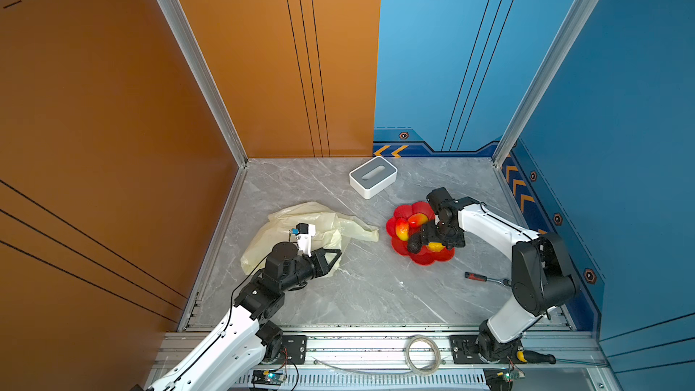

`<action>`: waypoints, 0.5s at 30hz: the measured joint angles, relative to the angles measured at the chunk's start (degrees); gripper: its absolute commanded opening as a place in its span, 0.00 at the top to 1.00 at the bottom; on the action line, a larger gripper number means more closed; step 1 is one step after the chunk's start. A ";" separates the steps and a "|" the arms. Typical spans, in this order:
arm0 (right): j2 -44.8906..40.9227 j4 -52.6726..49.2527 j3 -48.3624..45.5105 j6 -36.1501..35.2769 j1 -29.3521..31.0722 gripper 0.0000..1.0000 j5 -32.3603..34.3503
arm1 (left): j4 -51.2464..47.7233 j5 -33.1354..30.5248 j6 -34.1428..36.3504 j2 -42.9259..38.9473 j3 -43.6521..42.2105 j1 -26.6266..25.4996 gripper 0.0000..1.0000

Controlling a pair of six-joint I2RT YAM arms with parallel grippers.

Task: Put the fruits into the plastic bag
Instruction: 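Lower the open right gripper onto the yellow papaya in the bowl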

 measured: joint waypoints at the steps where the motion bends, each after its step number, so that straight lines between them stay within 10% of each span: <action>1: 0.31 0.04 0.00 0.00 0.07 0.11 0.11 | 0.00 0.00 0.00 -0.11 0.00 0.00 1.00; 15: 3.39 0.07 0.76 -0.57 0.50 0.29 0.20 | -0.90 0.15 -0.02 -1.70 -0.63 0.81 1.00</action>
